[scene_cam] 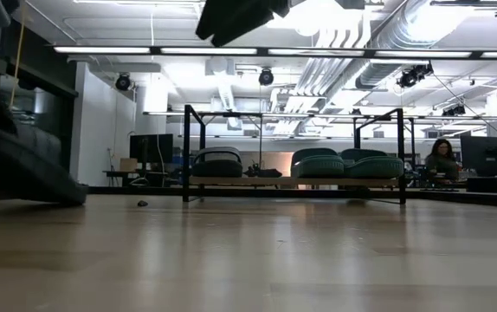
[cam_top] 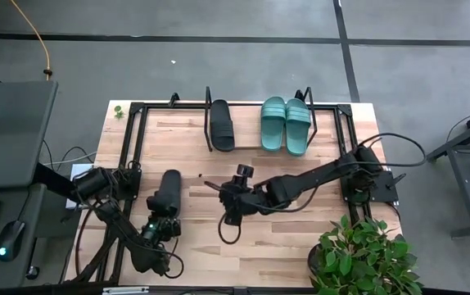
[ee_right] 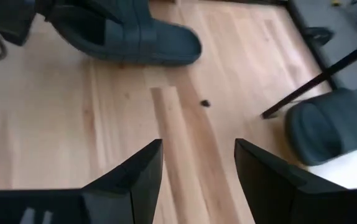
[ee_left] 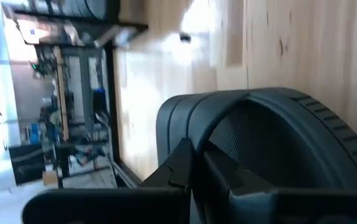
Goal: Pick and place slides into the shelf
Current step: Put the black slide on the shelf
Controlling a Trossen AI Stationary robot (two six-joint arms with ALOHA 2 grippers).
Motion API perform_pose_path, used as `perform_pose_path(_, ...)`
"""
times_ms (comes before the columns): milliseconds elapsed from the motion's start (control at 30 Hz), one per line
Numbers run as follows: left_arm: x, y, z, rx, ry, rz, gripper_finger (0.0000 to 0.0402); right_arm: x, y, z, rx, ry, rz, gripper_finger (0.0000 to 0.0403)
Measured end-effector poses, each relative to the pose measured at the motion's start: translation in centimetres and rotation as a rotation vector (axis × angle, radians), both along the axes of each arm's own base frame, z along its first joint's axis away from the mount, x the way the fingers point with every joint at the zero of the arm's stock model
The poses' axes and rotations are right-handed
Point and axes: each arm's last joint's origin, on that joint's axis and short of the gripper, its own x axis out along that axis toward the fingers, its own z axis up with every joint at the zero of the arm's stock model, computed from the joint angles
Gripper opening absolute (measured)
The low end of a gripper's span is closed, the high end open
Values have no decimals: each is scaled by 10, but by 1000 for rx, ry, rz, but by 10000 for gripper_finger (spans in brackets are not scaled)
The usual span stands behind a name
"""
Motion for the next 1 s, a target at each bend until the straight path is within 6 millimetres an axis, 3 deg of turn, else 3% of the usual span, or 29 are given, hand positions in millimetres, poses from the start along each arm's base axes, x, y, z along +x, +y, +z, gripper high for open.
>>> perform_pose_path(433, 28, 36, 14, 50, 29, -10, 3, -23, -12, 7, -152, 87, -157, 191)
perform_pose_path(800, 19, 48, 64, 39, -196, -99, 4, -38, -15, 25, -246, 88, -164, 190)
perform_pose_path(1000, 11, 57, 90, 61, -289, -169, 4, -50, -33, 44, -306, 76, -221, 190)
